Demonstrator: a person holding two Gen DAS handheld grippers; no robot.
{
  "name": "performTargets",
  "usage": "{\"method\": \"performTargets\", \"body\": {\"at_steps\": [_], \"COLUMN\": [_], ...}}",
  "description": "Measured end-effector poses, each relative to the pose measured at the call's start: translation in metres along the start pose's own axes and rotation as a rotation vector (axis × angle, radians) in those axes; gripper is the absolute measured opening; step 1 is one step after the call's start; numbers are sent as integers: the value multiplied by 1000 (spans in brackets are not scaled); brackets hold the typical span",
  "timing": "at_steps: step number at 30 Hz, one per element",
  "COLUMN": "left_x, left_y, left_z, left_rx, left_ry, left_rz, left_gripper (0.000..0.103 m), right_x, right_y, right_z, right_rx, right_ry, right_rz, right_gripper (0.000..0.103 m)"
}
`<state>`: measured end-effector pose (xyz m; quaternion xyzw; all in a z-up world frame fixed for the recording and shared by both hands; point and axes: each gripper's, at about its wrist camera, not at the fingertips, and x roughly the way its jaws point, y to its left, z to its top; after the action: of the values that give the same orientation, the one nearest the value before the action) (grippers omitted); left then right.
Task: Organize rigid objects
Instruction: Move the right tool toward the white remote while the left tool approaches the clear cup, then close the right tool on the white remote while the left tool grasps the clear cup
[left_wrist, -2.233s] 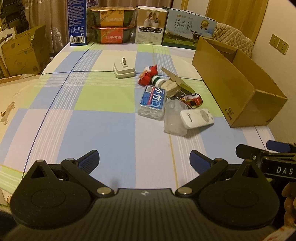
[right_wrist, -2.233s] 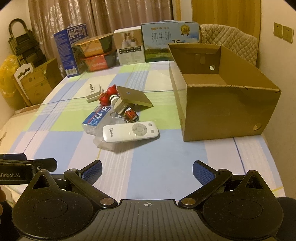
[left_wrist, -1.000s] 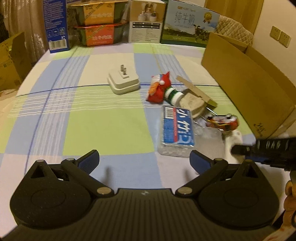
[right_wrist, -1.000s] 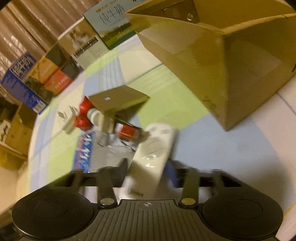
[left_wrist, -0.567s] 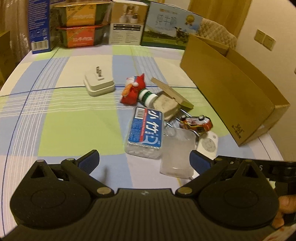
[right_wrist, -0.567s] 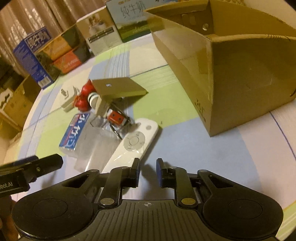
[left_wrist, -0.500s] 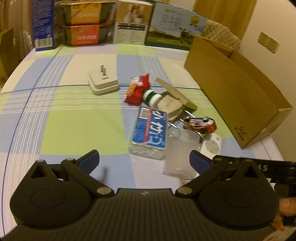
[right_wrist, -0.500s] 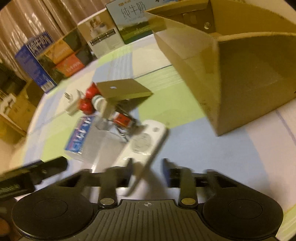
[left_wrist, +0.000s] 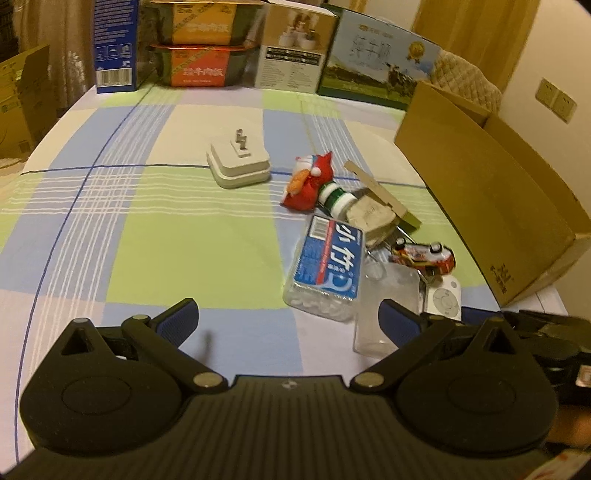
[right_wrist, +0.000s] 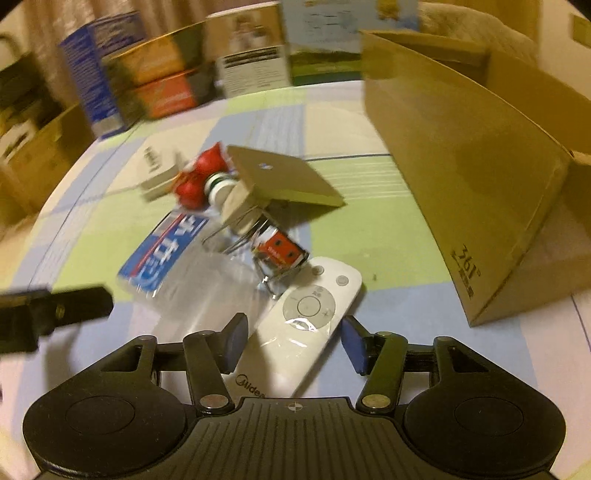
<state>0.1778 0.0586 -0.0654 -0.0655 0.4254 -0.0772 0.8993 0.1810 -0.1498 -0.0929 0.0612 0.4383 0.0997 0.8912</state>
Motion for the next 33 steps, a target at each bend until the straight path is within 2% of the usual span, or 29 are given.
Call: {"method": "performTargets", "body": {"at_steps": [3, 7, 9, 10, 11, 13, 15, 16, 17, 18, 21, 24, 27, 29, 33], "left_x": [2, 11, 18, 23, 28, 33, 37, 39, 42, 44, 38, 24, 14, 15, 19], "left_y": [-10, -32, -42, -46, -51, -58, -63, -65, -67, -68, -70, -68, -68, -69, -70], "left_z": [-3, -9, -12, -14, -15, -15, -13, -13, -13, -14, -20, -32, -42, -43, -39], "left_rx": [41, 109, 128, 139, 145, 157, 162, 162, 164, 171, 197, 224, 254, 267, 269], "left_ry": [13, 26, 39, 54, 68, 67, 65, 65, 73, 78, 77, 96, 86, 76, 55], "left_rz": [-31, -88, -106, -115, -116, -126, -130, -129, -125, -117, -94, -63, -34, -22, -17], "left_gripper": [102, 101, 89, 76, 70, 64, 63, 58, 48, 46, 45, 45, 45, 53, 53], "right_x": [-9, -25, -30, -32, -33, -35, -35, -35, -36, -36, -37, -38, -40, -39, -37], "right_y": [-12, -28, -33, -36, -37, -41, -44, -44, -44, -44, -43, -41, -37, -37, -36], "right_z": [-8, -19, -22, -24, -27, -30, -33, -34, -35, -36, -38, -39, -44, -45, -45], "right_rx": [-37, -84, -94, -95, -94, -89, -94, -108, -116, -119, -142, -170, -195, -190, -176], "right_ry": [19, 31, 32, 26, 18, 20, 13, 9, 5, 0, -7, 2, -6, -15, -31], "right_rz": [19, -2, -10, -10, -5, -8, -24, -35, -41, -41, -41, -20, -13, -11, -18], "right_gripper": [51, 51, 51, 51, 51, 51, 51, 51, 51, 51, 51, 43, 43, 43, 43]}}
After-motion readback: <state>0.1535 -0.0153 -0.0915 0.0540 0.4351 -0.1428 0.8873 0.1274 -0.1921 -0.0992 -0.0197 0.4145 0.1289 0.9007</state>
